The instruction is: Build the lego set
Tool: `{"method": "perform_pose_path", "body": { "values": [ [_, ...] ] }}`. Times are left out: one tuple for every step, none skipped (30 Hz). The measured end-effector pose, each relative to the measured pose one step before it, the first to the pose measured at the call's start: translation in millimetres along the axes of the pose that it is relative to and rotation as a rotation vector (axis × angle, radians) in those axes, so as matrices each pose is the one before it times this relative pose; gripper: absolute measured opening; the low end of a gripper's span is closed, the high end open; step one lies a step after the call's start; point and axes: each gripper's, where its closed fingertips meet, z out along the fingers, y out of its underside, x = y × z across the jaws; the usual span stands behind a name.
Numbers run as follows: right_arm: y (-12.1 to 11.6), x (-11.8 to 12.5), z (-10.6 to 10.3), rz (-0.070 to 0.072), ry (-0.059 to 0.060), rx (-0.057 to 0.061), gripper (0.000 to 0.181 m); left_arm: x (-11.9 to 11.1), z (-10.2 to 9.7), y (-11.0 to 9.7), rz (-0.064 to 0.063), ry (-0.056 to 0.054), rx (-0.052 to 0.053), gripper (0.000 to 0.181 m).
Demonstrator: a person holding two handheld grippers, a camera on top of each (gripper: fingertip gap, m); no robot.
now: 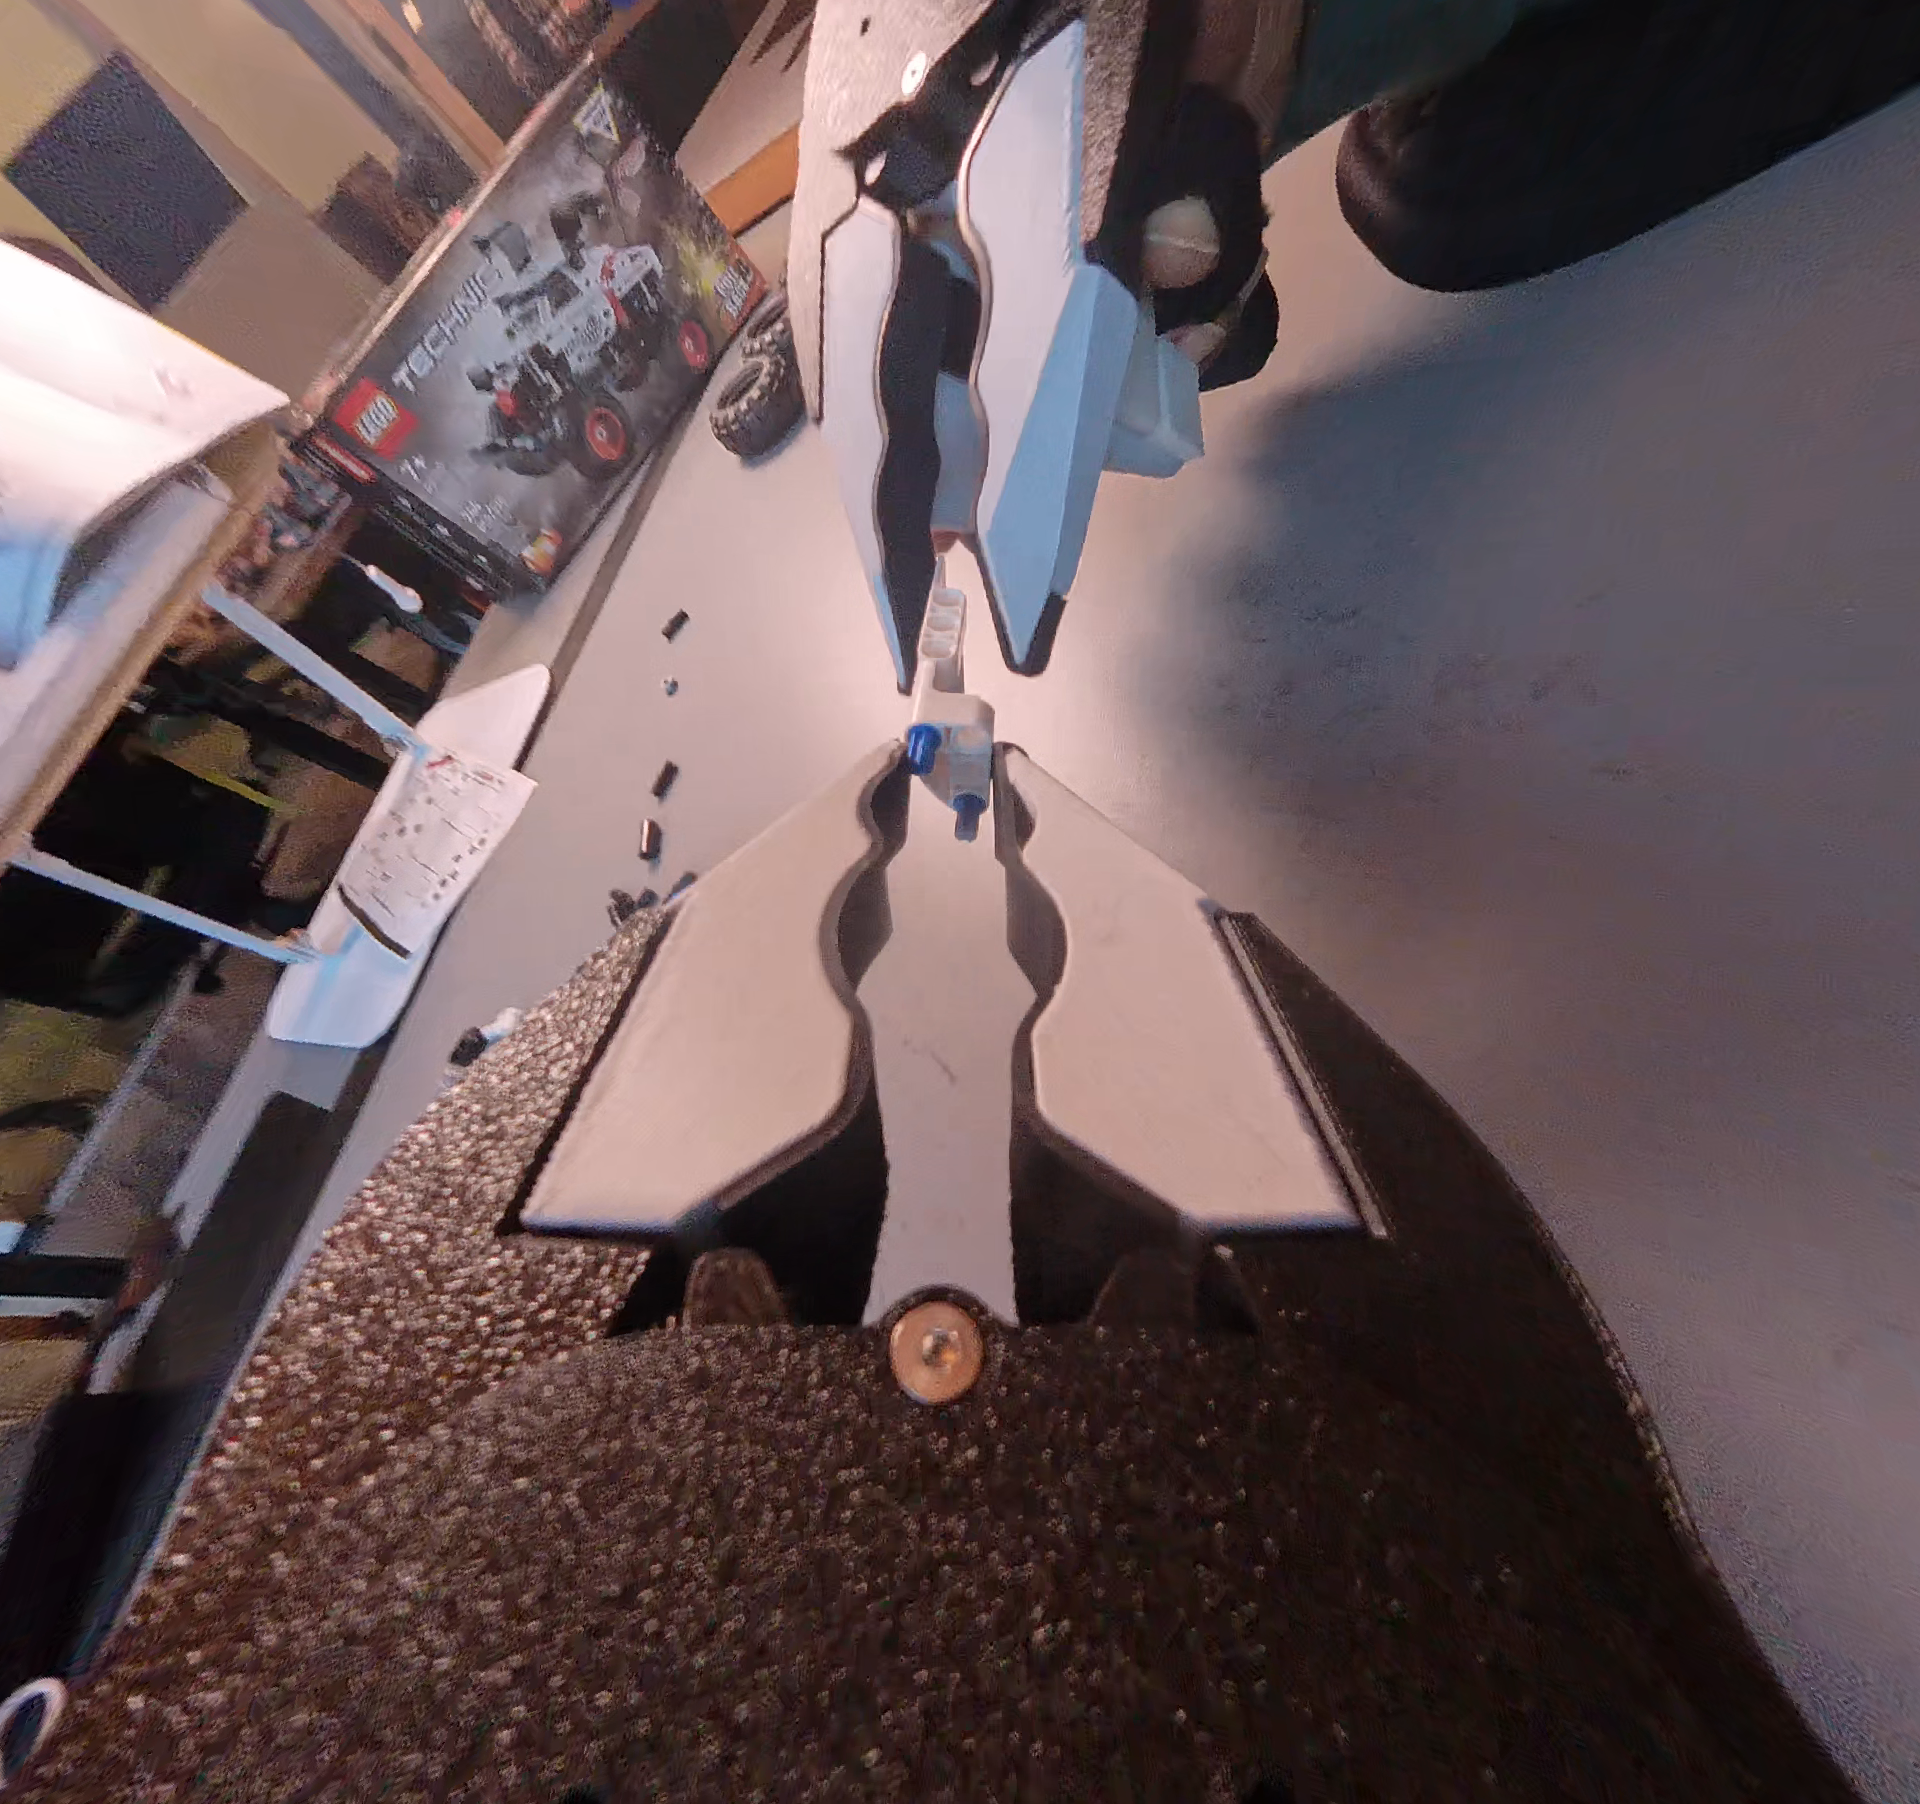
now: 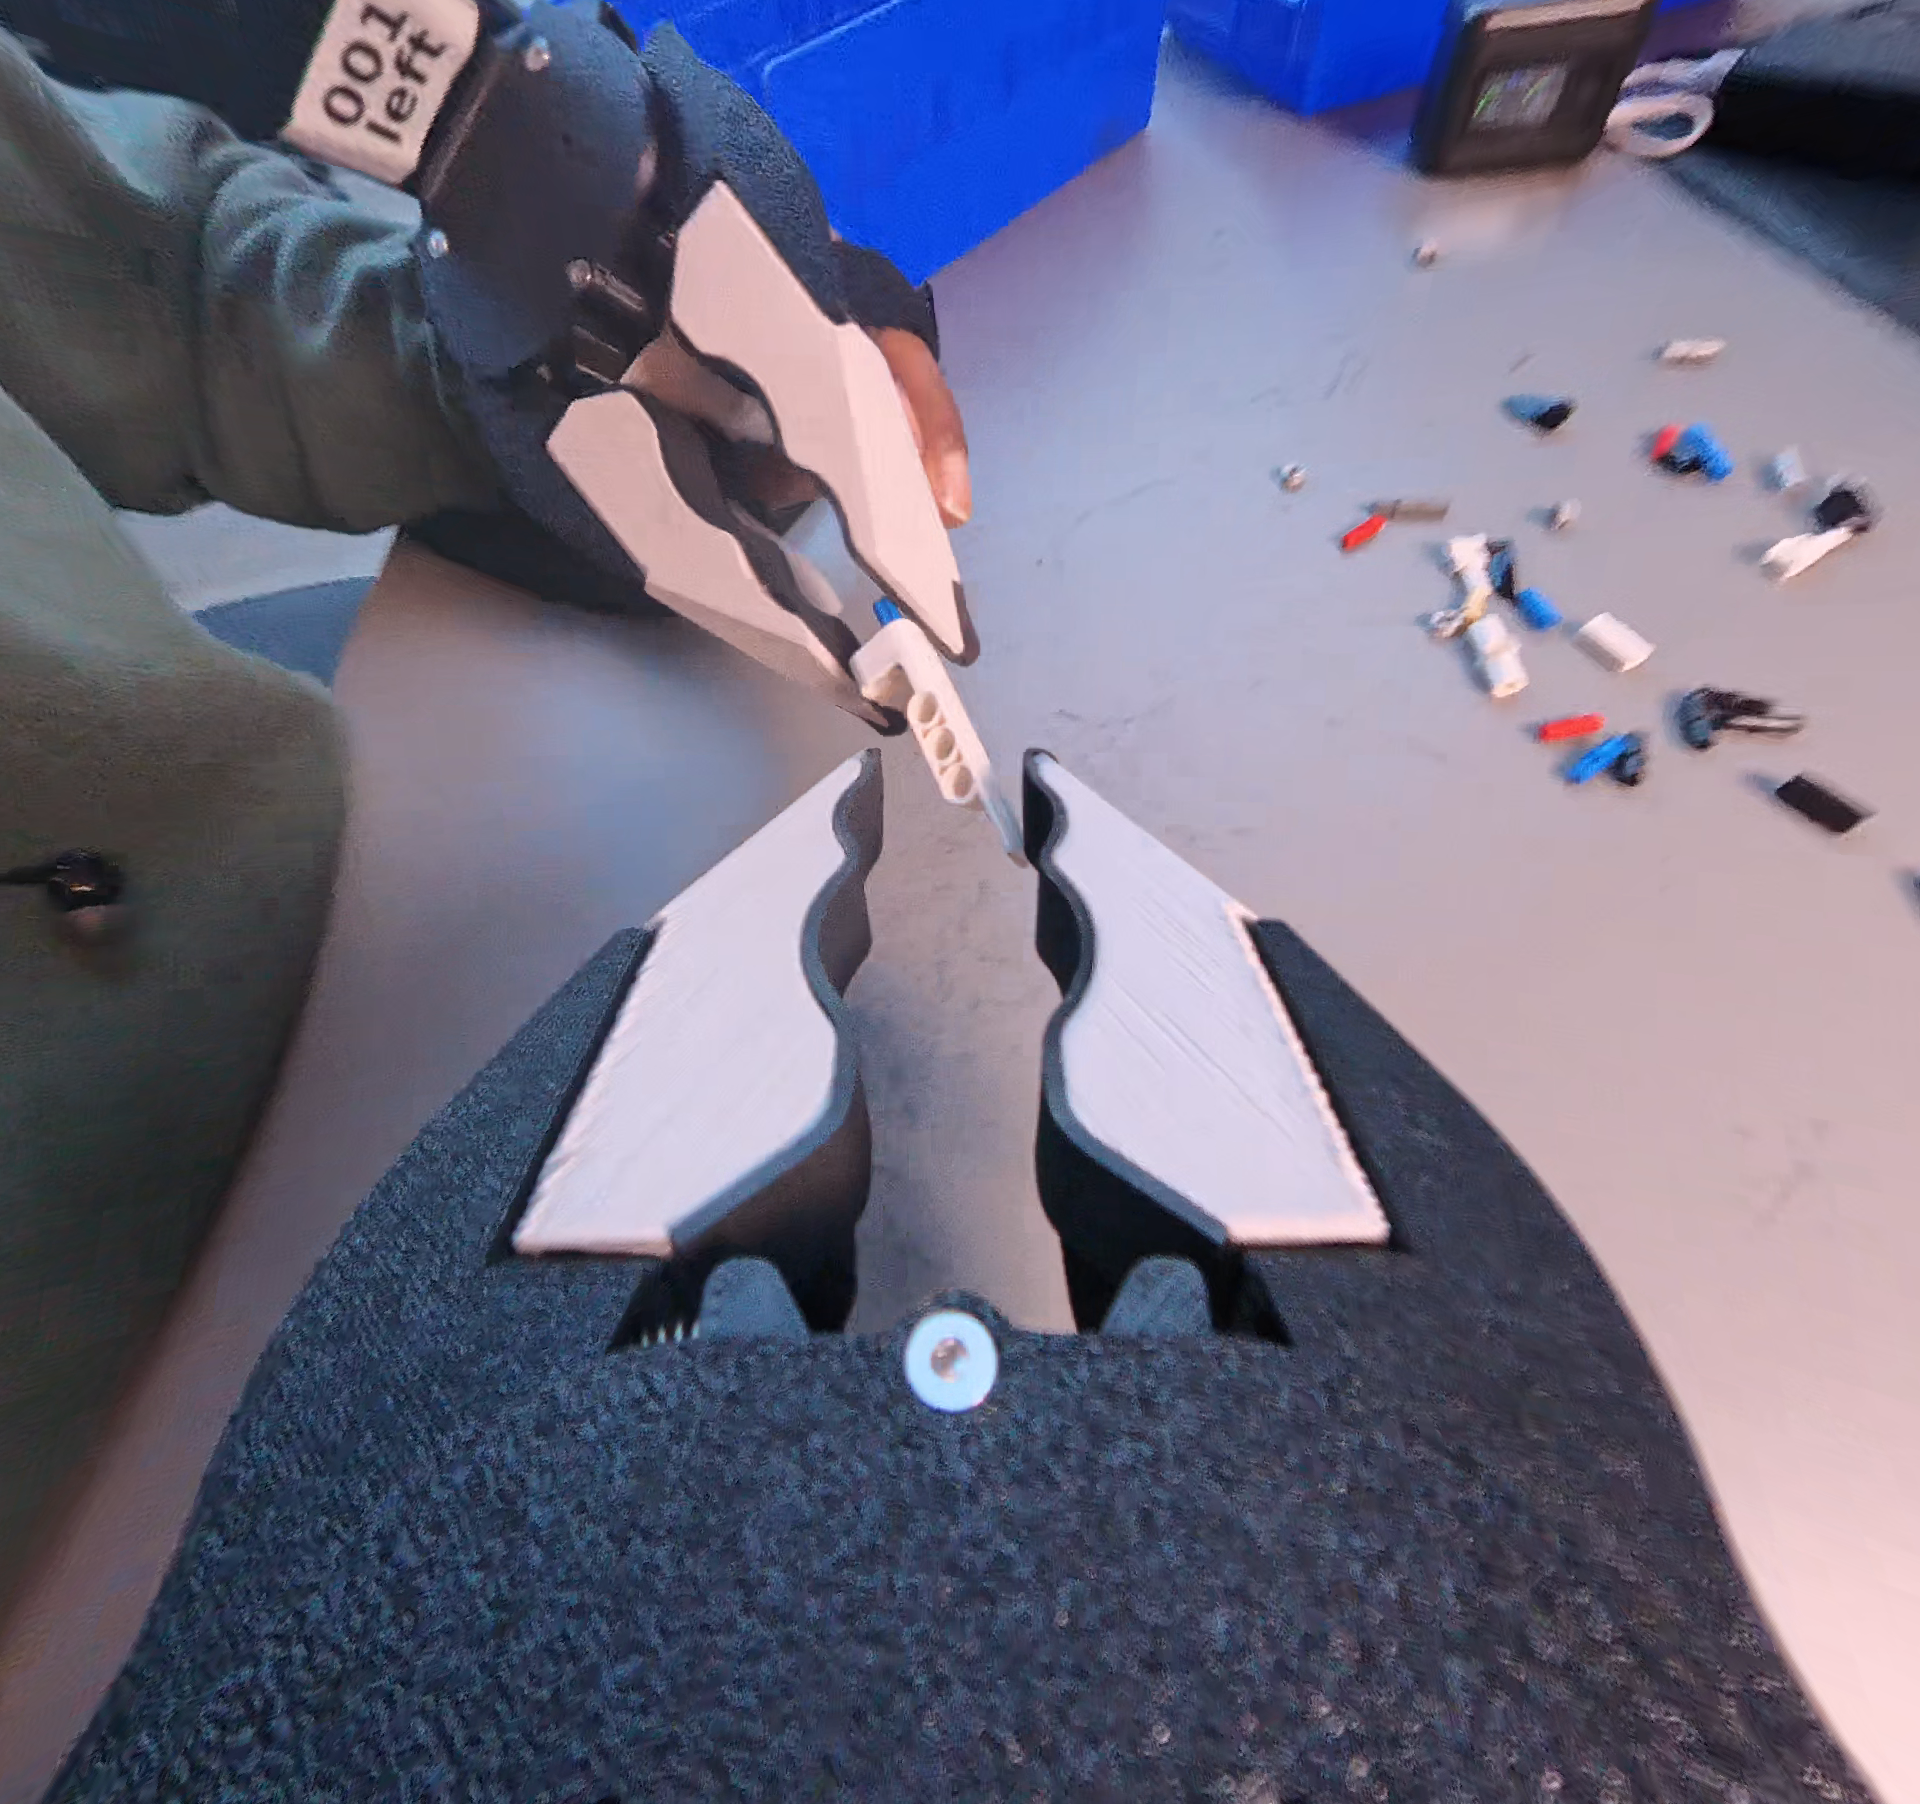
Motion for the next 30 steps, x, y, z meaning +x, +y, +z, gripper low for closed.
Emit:
{"method": "perform_pose_path", "body": {
  "values": [
    [2.7,-2.07,1.68,0.0217,-0.0193,-0.0082,0.025,2.21,1.92,-2.39,0.0427,-0.0106,0.0005,0.015],
    [2.19,1.59,0.84,-0.0094,0.0137,-0.0091,0.018,1.06,1.75,0.04,0.0355,-0.0125,-0.0087,0.015],
    [3.11,0.75,0.07,-0.0393,0.0152,-0.0221,0.017,0.59,1.49,2.0,0.0262,-0.0102,-0.0139,0.015],
    [1.92,-0.27,-0.35,-0.0607,0.0169,-0.0182,0.016,1.08,0.8,1.01,0.004,-0.0015,-0.001,0.015],
    [0.09,-0.06,-0.44,-0.0612,0.0239,-0.0068,0.015,0.05,-0.06,-0.03,-0.0169,0.0011,0.0061,0.015],
    [-1.4,0.44,-0.45,-0.0506,0.0255,0.0018,0.013,-0.82,-0.41,0.03,-0.022,0.0022,0.0063,0.015],
    [-1.17,0.26,-0.41,-0.0488,0.0222,0.0024,0.012,-0.66,-0.52,0.01,-0.0317,0.0107,0.0085,0.015],
    [-0.76,0.96,-0.49,-0.0531,0.0277,0.0007,0.01,-0.6,-0.02,-0.03,-0.0528,0.0186,0.0116,0.016],
    [-0.1,0.12,-0.33,-0.0598,0.0241,-0.0006,0.009,1.03,0.28,0.35,-0.075,0.0389,0.0121,0.016],
    [0.99,0.46,0.0,-0.0633,0.0261,-0.0033,0.008,0.08,-0.23,0.09,-0.0852,0.0374,0.013,0.019],
    [1.27,0.3,0.29,-0.0589,0.0249,-0.0011,0.008,-0.36,-0.32,1.03,-0.0855,0.0375,0.0034,0.024],
    [1.9,-1.47,0.84,-0.0456,0.0119,-0.0058,0.007,1.37,-0.16,1.99,-0.0844,0.0504,-0.0078,0.03],
    [2.19,-0.58,1.25,-0.0428,0.0178,-0.0078,0.007,0.24,0.1,2.56,-0.0807,0.0441,-0.0115,0.035],
    [2.18,-0.72,1.37,-0.0505,0.0198,-0.0071,0.007,0.15,0.21,2.63,-0.0704,0.0413,-0.0135,0.04],
    [1.59,-1.22,1.44,-0.0568,0.0178,-0.0062,0.007,1.33,0.96,3.85,-0.0594,0.0455,-0.0259,0.042],
    [1.97,-2.04,1.83,-0.054,0.0105,-0.0109,0.007,0.43,2.3,6.47,-0.0507,0.0362,-0.0451,0.045],
    [4.07,-3.08,2.67,-0.0401,-0.0004,-0.0232,0.007,-0.98,3.35,7.18,-0.0339,0.021,-0.0494,0.047],
    [5.05,-3.51,3.22,-0.0301,-0.0063,-0.028,0.007,-1.27,4.09,7.65,-0.0162,0.0111,-0.0511,0.047],
    [4.55,-4.45,3.18,-0.0287,-0.0107,-0.0253,0.007,-1.21,4.73,7.39,-0.0091,0.006,-0.0523,0.048],
    [4.06,-4.74,2.65,-0.02,-0.0148,-0.0229,0.007,-0.3,4.81,5.77,0.0025,0.0048,-0.0436,0.048],
    [3.6,-4.51,2.13,-0.0059,-0.018,-0.0197,0.007,-0.21,4.41,4.45,0.013,-0.0034,-0.0353,0.047],
    [3.46,-3.02,1.65,0.0064,-0.0133,-0.0173,0.007,-0.35,3.36,2.56,0.0147,-0.0092,-0.0236,0.045],
    [3.14,-0.76,1.24,0.0126,-0.0024,-0.0138,0.007,0.0,0.77,-0.91,0.0187,-0.0086,-0.0019,0.042],
    [1.04,-1.11,0.18,0.0101,-0.0087,-0.0019,0.007,0.09,0.87,-0.24,0.0052,-0.0023,-0.0061,0.042],
    [0.92,0.23,-0.15,0.0075,-0.0025,-0.0037,0.007,-0.53,0.31,-0.25,-0.0021,-0.0029,-0.0034,0.041],
    [0.58,0.18,-0.13,0.0061,-0.0037,-0.0015,0.007,-0.52,0.08,-0.26,-0.0036,-0.0014,-0.001,0.04],
    [0.06,0.03,-0.03,0.0078,-0.0035,0.0007,0.007,-0.31,-0.05,0.13,-0.0001,-0.0018,0.0006,0.039],
    [0.05,-0.14,0.01,0.0078,-0.0026,0.0006,0.007,-0.07,0.0,0.06,0.0002,-0.0014,0.0015,0.039],
    [0.04,-0.27,-0.01,0.0086,-0.0039,0.0,0.007,0.66,0.0,0.01,-0.0009,0.0022,0.0027,0.037],
    [-0.02,-0.4,-0.29,0.0082,-0.0058,-0.0014,0.007,0.77,-0.06,0.07,-0.0023,0.0032,0.0022,0.035]
  ]
}}
